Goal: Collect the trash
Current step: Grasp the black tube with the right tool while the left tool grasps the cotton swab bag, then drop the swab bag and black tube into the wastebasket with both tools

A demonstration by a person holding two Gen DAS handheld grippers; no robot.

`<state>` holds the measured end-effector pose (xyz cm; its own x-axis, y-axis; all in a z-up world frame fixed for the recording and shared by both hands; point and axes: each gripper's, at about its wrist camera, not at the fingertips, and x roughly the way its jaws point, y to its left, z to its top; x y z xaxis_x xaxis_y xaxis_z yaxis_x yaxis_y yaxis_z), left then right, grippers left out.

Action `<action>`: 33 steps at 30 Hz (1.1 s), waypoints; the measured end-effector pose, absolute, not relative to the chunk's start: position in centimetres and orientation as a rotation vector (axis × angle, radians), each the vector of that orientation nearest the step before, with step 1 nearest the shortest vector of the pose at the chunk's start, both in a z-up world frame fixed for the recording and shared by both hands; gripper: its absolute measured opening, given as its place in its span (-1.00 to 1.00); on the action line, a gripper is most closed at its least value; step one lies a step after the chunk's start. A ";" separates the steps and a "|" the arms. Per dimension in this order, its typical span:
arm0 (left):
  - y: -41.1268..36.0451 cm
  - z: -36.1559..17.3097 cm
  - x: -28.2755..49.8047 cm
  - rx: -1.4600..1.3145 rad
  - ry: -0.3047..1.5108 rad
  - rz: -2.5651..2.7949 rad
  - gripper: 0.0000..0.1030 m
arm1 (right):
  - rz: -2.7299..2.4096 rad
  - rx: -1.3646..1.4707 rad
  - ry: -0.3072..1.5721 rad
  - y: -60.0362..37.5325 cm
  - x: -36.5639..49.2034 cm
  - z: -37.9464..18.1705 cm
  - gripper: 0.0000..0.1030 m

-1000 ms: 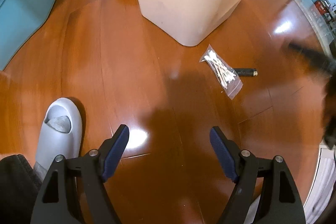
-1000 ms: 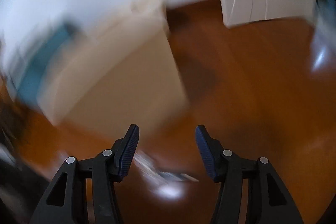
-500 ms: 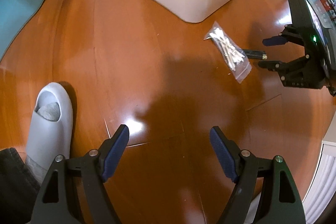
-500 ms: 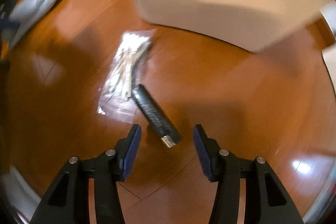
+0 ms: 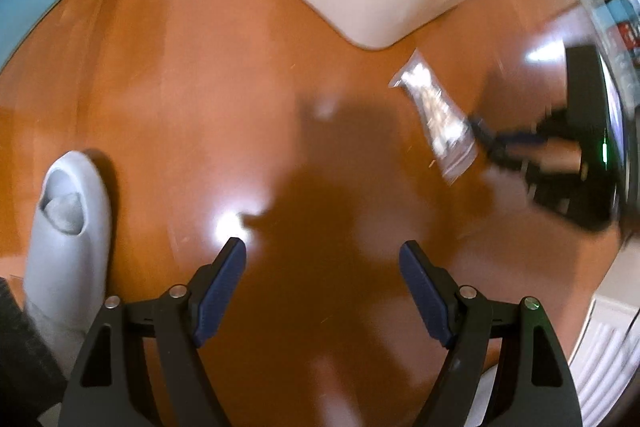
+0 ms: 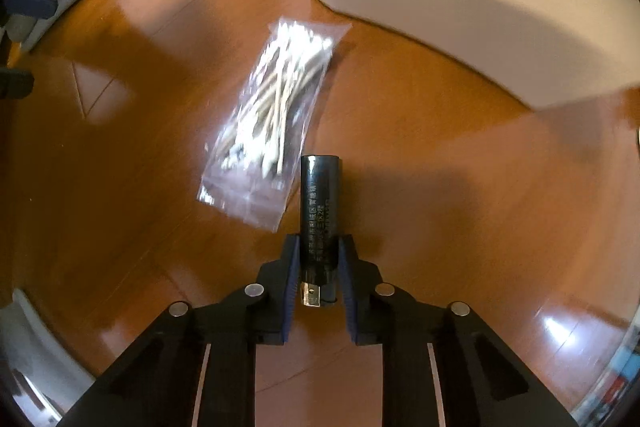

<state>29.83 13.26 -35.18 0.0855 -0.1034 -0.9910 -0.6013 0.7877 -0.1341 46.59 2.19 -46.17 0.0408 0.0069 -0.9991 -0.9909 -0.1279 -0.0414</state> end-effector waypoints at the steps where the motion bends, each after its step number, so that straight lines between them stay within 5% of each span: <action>1: 13.2 -35.4 30.4 -0.618 1.456 0.411 0.53 | 1.268 -1.301 1.124 1.7 46.5 -46.0 -0.62; 13: 12.9 -40.7 37.4 -0.941 1.447 0.600 0.53 | 1.046 -0.481 1.180 -9.6 48.3 -39.1 -0.61; 25: 12.1 -42.7 40.8 -0.890 1.452 0.693 0.50 | 1.023 -0.263 1.130 -15.7 42.8 -37.4 -0.61; 28: 11.3 -42.2 41.5 -0.822 1.457 0.675 -0.07 | 1.009 -0.230 1.125 -15.8 42.6 -38.1 -0.61; 30: 10.6 -42.1 41.8 -0.795 1.457 0.632 -0.65 | 1.007 -0.219 1.123 -16.2 42.2 -38.2 -0.61; 33: 10.1 -42.3 42.2 -0.800 1.462 0.560 -0.79 | 0.999 -0.207 1.118 -16.3 42.1 -38.2 -0.61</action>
